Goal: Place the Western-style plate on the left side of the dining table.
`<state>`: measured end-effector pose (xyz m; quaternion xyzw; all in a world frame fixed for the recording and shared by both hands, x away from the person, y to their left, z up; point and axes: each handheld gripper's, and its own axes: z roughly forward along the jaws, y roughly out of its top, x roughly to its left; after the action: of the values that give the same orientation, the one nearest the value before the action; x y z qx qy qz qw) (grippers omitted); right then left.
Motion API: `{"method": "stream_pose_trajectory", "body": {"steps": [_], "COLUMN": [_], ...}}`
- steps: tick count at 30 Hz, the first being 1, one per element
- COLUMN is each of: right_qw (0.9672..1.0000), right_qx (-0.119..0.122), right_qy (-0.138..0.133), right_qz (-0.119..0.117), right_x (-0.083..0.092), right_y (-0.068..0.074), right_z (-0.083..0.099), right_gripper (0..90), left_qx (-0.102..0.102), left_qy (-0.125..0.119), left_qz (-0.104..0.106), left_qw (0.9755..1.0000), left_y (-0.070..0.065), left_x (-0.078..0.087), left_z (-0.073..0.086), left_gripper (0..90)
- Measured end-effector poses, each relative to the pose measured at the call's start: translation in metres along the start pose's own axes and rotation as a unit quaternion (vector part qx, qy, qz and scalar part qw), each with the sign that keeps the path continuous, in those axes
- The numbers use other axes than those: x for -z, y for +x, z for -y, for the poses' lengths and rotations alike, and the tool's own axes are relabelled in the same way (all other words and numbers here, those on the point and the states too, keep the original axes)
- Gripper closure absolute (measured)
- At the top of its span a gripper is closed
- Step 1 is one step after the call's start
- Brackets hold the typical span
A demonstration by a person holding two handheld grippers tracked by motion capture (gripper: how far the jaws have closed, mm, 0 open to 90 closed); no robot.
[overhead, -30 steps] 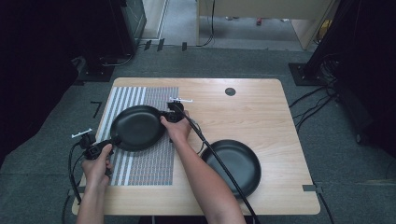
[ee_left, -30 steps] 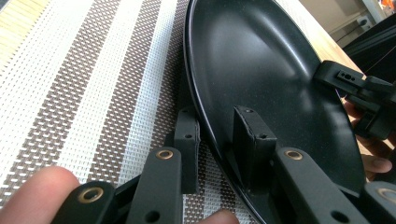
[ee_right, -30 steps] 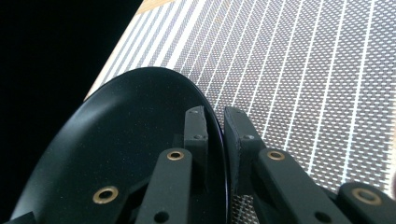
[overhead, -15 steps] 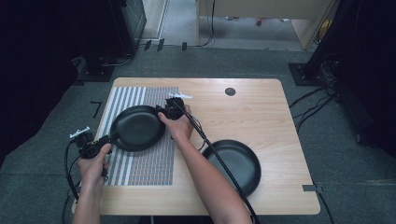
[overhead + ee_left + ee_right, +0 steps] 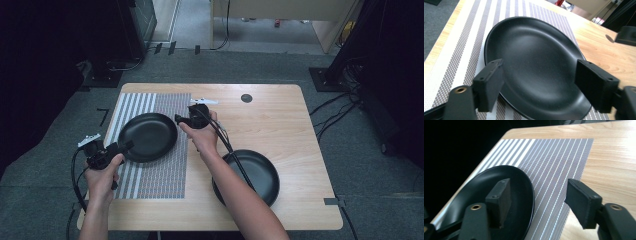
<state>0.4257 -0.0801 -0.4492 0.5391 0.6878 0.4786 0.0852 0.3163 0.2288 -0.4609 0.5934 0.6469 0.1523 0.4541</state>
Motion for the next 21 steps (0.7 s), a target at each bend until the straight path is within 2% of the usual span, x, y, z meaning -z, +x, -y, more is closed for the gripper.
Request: {"method": "stream_pose_trajectory", "body": {"steps": [2,7,11,21], "right_qw": [0.9995,0.9988,0.9988,0.9981], "right_qx": [0.029,0.045,0.045,0.060], "right_qy": [0.011,0.004,-0.001,-0.006], "right_qz": [-0.003,-0.018,-0.021,-0.009], "right_x": [0.011,0.033,0.049,0.084], "right_y": [0.001,0.001,-0.003,-0.018], "right_z": [0.001,0.004,0.006,0.018], "right_gripper": [31.2,28.5,27.9,26.2], "left_qx": [-0.003,-0.020,-0.030,-0.042], "left_qy": [0.005,0.016,0.021,0.011], "left_qz": [0.002,-0.002,-0.009,-0.021], "left_qw": [1.0000,0.9997,0.9993,0.9988], "left_y": [-0.003,-0.011,-0.017,-0.022], "left_x": [0.003,0.008,0.012,0.027], "left_z": [0.000,0.004,0.008,0.020], "left_gripper": [19.3,13.2,10.7,10.7]}}
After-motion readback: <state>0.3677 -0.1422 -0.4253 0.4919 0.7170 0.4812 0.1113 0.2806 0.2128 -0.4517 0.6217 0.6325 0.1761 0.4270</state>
